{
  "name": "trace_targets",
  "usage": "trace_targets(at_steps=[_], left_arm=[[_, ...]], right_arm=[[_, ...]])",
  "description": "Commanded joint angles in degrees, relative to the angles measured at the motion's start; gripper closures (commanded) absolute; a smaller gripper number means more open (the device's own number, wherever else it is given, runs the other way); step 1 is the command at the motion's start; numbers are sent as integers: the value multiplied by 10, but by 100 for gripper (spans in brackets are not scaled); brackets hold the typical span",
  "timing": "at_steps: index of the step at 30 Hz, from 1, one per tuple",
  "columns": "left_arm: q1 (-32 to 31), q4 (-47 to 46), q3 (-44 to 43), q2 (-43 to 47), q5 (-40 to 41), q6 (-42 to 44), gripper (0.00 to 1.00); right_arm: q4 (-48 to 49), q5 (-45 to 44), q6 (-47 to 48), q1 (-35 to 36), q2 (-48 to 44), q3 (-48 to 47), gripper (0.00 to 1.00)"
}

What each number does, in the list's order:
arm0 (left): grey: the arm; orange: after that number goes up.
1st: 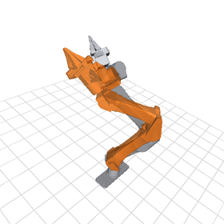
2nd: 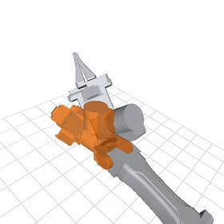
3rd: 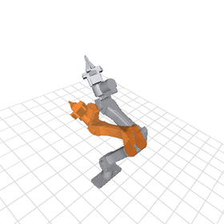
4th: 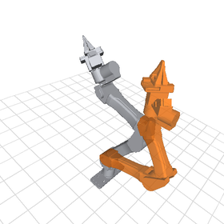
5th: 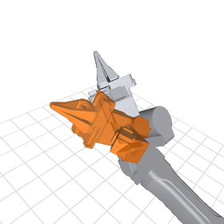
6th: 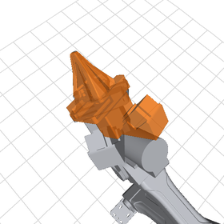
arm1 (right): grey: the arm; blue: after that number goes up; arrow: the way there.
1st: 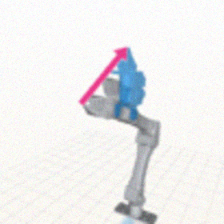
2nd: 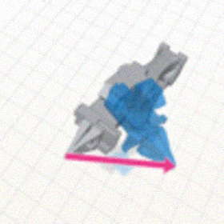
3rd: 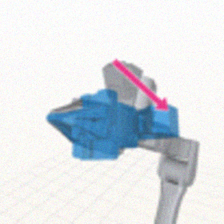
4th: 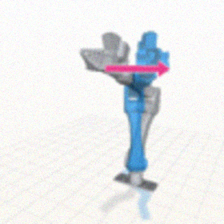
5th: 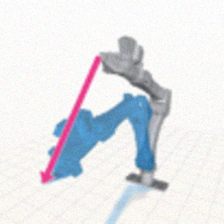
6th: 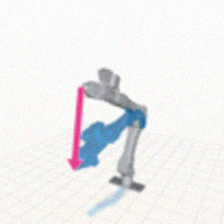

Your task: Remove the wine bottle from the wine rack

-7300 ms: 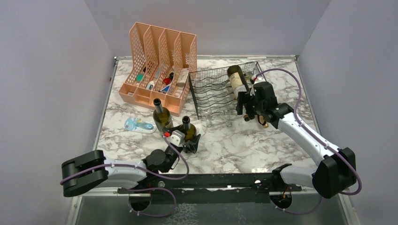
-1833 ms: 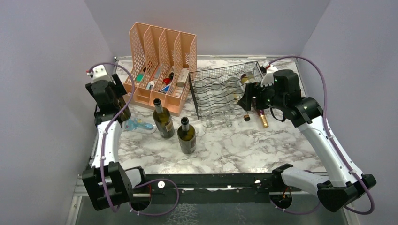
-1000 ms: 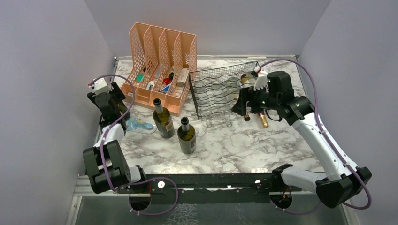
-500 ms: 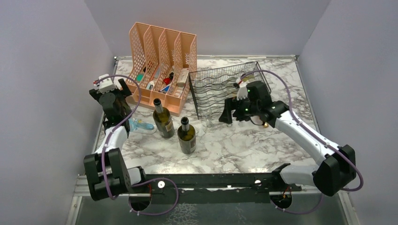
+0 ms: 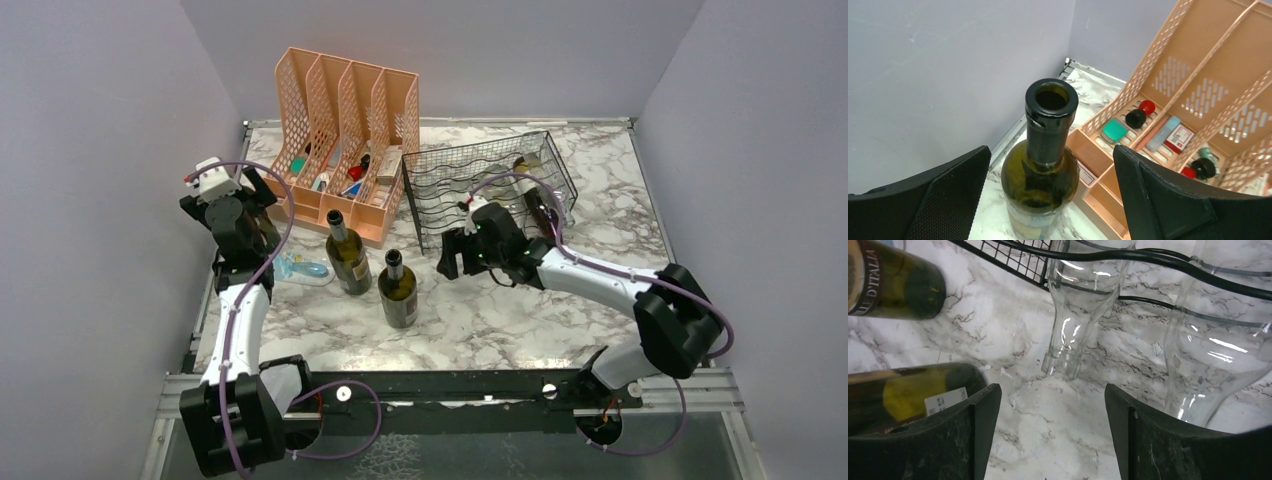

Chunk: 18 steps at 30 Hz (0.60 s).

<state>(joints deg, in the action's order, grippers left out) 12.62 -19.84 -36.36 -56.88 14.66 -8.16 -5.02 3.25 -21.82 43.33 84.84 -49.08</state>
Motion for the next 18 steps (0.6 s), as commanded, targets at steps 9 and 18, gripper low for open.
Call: trace_targets(at_steps=[9,18], left_arm=[[-5,216,-123,106,-155,-67,1],[-51,215,-143,141,-322,-71,1]], right_arm=[[158,-206,-68,47,108,9,39],[163,-196,-62,55,105,26,70]])
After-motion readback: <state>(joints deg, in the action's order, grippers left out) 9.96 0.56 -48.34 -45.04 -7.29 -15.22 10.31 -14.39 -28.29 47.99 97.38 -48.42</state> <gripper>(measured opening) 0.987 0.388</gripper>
